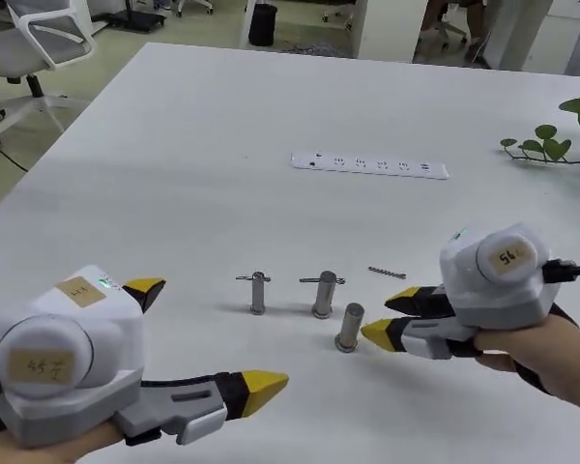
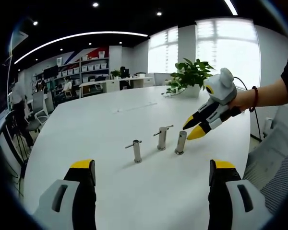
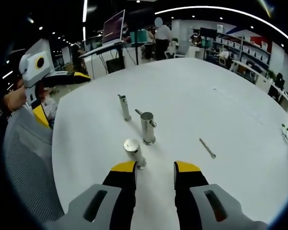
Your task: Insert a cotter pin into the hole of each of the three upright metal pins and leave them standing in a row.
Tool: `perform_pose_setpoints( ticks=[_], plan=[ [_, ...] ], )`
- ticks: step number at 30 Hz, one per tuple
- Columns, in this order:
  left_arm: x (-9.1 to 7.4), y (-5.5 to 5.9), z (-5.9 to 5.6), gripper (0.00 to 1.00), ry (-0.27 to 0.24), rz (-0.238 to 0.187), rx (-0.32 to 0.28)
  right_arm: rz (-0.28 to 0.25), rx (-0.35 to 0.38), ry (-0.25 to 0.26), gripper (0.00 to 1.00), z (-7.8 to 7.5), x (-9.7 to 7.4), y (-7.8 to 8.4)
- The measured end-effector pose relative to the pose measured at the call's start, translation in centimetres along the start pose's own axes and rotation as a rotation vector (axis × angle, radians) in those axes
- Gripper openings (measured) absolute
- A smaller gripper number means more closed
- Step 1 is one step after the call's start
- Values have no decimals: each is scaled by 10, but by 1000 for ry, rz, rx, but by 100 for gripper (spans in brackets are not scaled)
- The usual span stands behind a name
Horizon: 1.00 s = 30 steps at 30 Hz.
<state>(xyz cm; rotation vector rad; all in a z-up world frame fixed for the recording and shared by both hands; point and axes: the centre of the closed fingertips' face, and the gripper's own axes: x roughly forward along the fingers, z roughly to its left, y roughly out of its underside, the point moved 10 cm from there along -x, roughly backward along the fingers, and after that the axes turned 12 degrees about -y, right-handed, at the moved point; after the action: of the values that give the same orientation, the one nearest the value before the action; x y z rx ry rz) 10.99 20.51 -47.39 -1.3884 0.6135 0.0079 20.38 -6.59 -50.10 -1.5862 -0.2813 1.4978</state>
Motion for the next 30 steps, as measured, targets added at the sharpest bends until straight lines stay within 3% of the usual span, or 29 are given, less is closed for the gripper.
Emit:
perform_pose_setpoints(
  ticks=[12,30],
  plan=[
    [3,-2,0,98,10,7,-1,81,15,6,25,-31,-8,-7],
    [7,-2,3,98,14,20,-5,227,-28,-9,20,-80,8,-24]
  ],
)
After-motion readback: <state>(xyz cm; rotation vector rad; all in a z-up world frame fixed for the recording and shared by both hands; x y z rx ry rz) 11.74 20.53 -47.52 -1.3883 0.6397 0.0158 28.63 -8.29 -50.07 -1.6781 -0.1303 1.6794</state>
